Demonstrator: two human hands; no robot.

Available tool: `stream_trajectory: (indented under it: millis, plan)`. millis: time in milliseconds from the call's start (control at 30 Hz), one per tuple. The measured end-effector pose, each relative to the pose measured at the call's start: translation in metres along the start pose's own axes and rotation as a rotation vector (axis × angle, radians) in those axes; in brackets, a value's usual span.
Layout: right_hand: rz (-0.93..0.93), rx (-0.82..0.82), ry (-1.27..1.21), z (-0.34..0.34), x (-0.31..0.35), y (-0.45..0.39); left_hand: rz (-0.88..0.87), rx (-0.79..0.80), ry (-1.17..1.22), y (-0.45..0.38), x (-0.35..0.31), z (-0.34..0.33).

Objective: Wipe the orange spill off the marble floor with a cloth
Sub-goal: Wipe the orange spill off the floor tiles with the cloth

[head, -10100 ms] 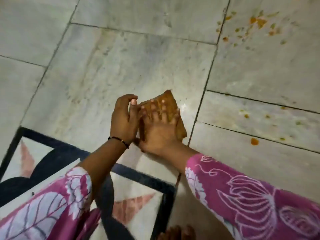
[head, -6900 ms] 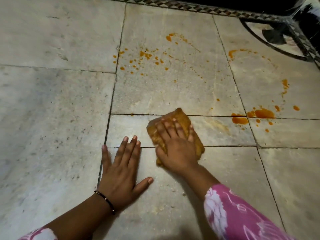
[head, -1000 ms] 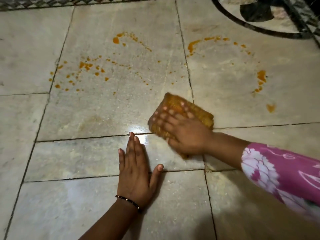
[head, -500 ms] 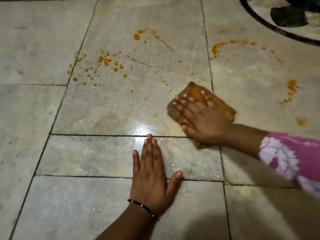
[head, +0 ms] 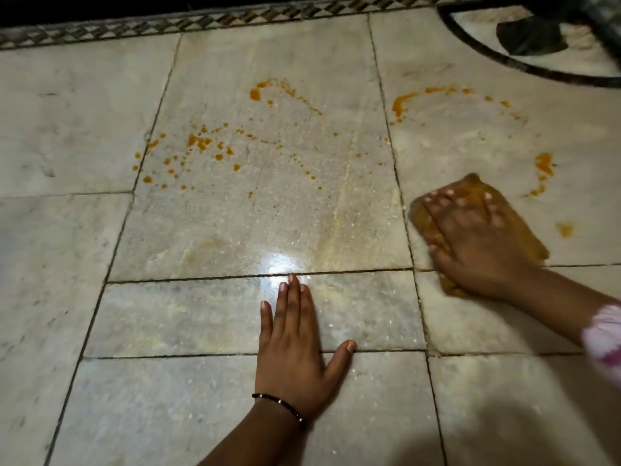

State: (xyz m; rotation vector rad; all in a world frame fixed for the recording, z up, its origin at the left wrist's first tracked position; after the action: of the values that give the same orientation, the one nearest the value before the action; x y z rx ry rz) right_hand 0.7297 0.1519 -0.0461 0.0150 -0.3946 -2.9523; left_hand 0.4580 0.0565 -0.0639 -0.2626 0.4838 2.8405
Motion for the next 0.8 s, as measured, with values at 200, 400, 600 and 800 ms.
stream_trajectory:
  millis: [200, 400, 600, 800]
  plan:
    - [0.356, 0.002, 0.065, -0.021, 0.110, 0.066, 0.001, -0.004, -0.046, -0.001, 0.000, -0.002]
    - [0.326, 0.143, 0.053, -0.036, 0.006, 0.131, 0.007, -0.044, -0.041, 0.000, -0.001, -0.002]
    - [0.153, 0.067, 0.006, 0.002, 0.013, -0.001, 0.012, -0.031, -0.055, 0.000, -0.001, -0.001]
    - [0.435, -0.022, 0.013, -0.002, 0.150, -0.003, 0.004, -0.039, -0.041, -0.002, 0.000, -0.002]
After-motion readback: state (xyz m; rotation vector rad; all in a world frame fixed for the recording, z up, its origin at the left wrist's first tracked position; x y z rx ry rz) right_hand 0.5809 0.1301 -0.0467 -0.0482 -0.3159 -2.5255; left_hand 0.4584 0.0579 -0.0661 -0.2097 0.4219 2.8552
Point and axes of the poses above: each hand's wrist, its own y-axis away from the middle knuckle, its own z-axis out of the back of the hand, x = y × z, the point moved 5 cm from there along -y, towards the middle knuckle, and after that the axes turned 10 degrees about x, right-handed, at the moved point
